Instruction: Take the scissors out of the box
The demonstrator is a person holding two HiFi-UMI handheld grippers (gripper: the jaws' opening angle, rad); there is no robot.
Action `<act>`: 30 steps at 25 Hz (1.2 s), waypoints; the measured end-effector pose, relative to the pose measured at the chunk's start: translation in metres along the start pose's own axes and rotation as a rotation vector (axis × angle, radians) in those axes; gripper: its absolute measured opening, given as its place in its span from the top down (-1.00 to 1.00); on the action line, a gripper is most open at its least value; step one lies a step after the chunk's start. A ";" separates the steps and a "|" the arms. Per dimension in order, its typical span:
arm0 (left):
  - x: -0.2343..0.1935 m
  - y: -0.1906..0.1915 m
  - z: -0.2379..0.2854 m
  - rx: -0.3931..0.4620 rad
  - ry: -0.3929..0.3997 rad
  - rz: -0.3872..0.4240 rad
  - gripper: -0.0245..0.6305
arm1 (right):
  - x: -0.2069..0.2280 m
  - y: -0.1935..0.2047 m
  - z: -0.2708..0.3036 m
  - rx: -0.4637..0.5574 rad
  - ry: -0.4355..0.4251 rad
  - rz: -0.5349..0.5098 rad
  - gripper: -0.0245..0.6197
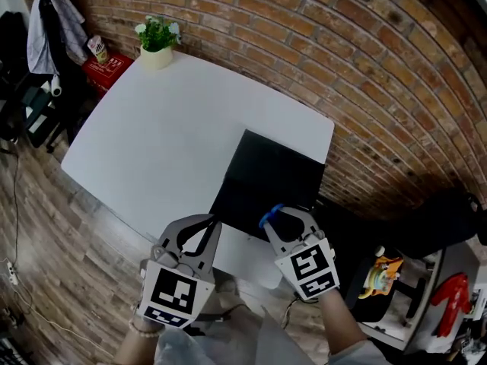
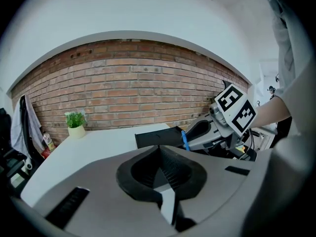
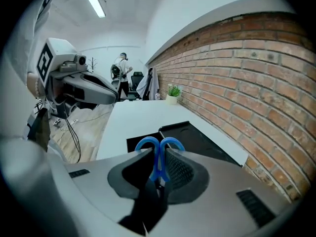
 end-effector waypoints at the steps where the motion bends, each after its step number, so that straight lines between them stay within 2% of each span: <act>1: 0.001 -0.004 -0.003 0.009 -0.001 0.003 0.87 | -0.002 -0.002 -0.006 0.015 0.012 0.004 0.61; 7: 0.011 -0.029 -0.023 0.073 -0.032 0.011 0.87 | -0.014 -0.005 -0.051 0.127 0.104 0.041 0.61; 18: 0.026 -0.061 -0.047 0.184 -0.002 0.032 0.87 | -0.040 -0.019 -0.124 0.314 0.226 0.069 0.61; 30: 0.037 -0.085 -0.070 0.264 0.016 0.071 0.87 | -0.065 -0.027 -0.171 0.424 0.306 0.080 0.61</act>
Point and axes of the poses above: the fingertips, and each gripper's own axes: z forward along the fingers, x to its right, y out of its underside, the point moved 10 cm from there along -z, backward along the fingers, and after that the axes turned 15 degrees about -y, right-handed, at the moved point
